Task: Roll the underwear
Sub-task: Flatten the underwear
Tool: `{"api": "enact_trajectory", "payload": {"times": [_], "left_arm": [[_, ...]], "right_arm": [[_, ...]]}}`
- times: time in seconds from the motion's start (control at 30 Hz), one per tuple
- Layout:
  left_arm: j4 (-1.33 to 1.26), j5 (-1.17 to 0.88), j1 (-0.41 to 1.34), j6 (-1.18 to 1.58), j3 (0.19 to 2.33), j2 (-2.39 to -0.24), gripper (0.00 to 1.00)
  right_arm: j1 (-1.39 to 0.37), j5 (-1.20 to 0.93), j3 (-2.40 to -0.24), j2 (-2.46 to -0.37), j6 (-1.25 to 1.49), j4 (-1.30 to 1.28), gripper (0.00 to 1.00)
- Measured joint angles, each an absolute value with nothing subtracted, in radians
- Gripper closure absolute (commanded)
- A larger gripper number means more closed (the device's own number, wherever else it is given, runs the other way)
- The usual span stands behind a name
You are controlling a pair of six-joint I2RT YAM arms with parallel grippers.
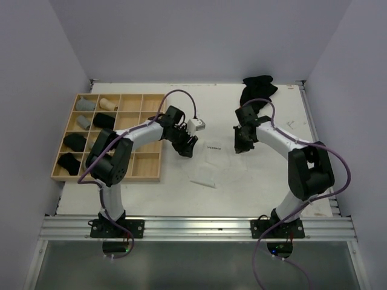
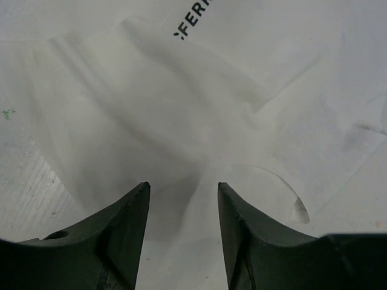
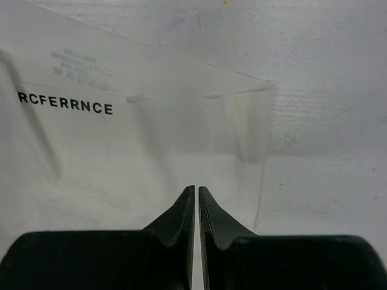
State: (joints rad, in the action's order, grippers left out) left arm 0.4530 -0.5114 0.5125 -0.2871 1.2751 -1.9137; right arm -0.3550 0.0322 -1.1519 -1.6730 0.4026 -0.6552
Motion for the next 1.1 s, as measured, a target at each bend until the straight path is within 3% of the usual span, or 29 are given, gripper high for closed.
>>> {"api": "enact_trajectory", "payload": {"times": [0.8,1.1], "left_arm": [[0.422,-0.539,0.491,-0.241,1.239,-1.943,0.52],[0.419,-0.545,0.491,-0.229,1.238,-1.945,0.52]], "right_arm": [[-0.239,0.112,-1.122,-1.786,0.361,-0.591,0.94],[-0.221,0.078,-1.14,-1.776,0.348,-0.591,0.83]]}}
